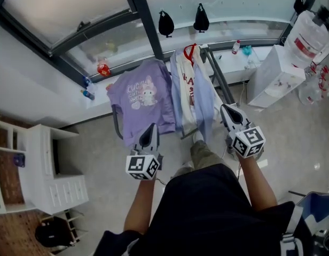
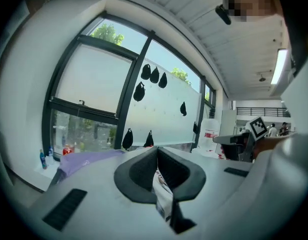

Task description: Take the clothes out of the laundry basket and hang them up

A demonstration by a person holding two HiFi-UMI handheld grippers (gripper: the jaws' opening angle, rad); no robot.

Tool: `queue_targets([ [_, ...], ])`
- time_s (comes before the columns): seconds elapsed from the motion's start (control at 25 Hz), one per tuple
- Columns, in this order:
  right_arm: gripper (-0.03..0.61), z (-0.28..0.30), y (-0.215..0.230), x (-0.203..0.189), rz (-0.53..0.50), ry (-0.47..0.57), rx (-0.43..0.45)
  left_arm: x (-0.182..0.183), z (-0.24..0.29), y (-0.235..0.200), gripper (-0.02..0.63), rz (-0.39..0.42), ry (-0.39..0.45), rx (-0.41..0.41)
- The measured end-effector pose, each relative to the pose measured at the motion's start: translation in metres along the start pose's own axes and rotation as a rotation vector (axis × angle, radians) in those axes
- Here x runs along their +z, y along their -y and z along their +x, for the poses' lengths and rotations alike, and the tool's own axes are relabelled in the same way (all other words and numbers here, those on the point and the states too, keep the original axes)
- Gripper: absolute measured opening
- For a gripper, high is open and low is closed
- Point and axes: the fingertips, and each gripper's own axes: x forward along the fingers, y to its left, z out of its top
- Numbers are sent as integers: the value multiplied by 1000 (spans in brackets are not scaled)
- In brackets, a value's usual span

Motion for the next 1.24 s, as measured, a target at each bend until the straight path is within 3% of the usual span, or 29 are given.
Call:
queue_targets([
  [0.32, -2, -40, -23, 3, -107, 34, -27, -12, -47, -4, 5, 24, 25, 50],
  [0.64, -2, -46, -39, -25, -101, 2, -28, -23, -67, -14, 5, 24, 41, 107],
  [0.96, -2, -39, -48, -41, -119, -37, 16, -53, -89, -33, 5, -15, -6, 190],
  [1.24, -2, -11, -42, -46, -114, -72, 48, -69, -77, -54, 5, -34, -53, 233],
])
